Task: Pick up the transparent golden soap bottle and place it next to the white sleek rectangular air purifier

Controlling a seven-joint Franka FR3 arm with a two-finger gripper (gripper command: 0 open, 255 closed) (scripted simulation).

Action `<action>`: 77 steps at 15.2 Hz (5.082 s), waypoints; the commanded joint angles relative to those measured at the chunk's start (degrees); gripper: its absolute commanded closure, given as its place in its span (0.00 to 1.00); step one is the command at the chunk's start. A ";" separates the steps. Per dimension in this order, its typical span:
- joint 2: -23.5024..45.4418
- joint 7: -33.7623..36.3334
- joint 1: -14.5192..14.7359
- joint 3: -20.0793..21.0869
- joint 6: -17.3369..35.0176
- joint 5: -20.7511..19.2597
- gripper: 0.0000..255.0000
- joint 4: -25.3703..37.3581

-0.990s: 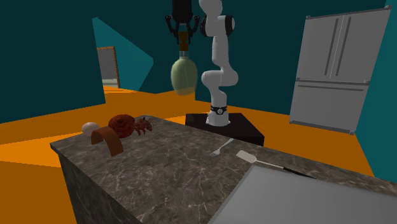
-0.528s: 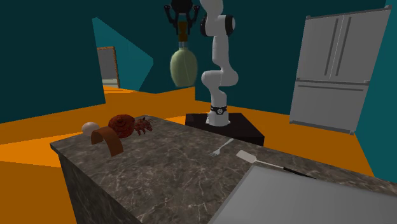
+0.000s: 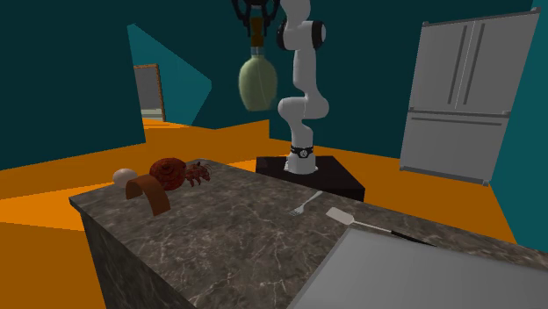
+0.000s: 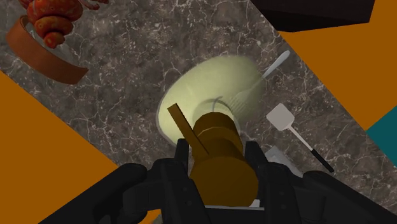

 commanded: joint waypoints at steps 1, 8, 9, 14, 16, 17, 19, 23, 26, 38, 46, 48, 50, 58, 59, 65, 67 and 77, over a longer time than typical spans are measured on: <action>-1.28 2.99 1.42 1.63 1.13 -0.43 1.00 -2.24; -3.25 13.40 5.99 7.45 6.25 -0.58 1.00 -9.19; -3.22 14.76 6.57 8.20 6.92 -0.48 1.00 -9.81; -1.99 21.21 9.40 11.73 10.05 0.15 1.00 -11.70; -1.05 23.64 10.51 13.01 11.19 0.44 1.00 -11.90; -0.49 24.82 11.05 13.65 11.74 0.59 1.00 -11.87; 0.81 27.14 12.17 14.83 12.77 0.87 1.00 -11.59; 4.12 31.56 14.35 17.05 14.56 1.35 1.00 -10.02; 7.21 34.72 15.99 18.55 15.61 1.61 1.00 -7.93; 24.63 45.55 22.44 22.84 15.60 1.67 1.00 9.75; 22.03 45.43 22.57 22.83 23.23 1.60 1.00 -0.49; 21.65 45.40 22.59 22.83 24.97 1.59 1.00 -2.60; 21.36 45.37 22.61 22.83 26.66 1.59 1.00 -4.59; 20.89 45.25 22.67 22.84 33.04 1.60 1.00 -11.44; 20.91 45.23 22.67 22.85 33.81 1.61 1.00 -12.19; 21.28 45.14 22.70 22.86 38.27 1.65 1.00 -16.28; 21.50 45.10 22.70 22.87 39.71 1.67 1.00 -17.50; 21.78 45.07 22.70 22.87 41.15 1.69 0.00 -18.66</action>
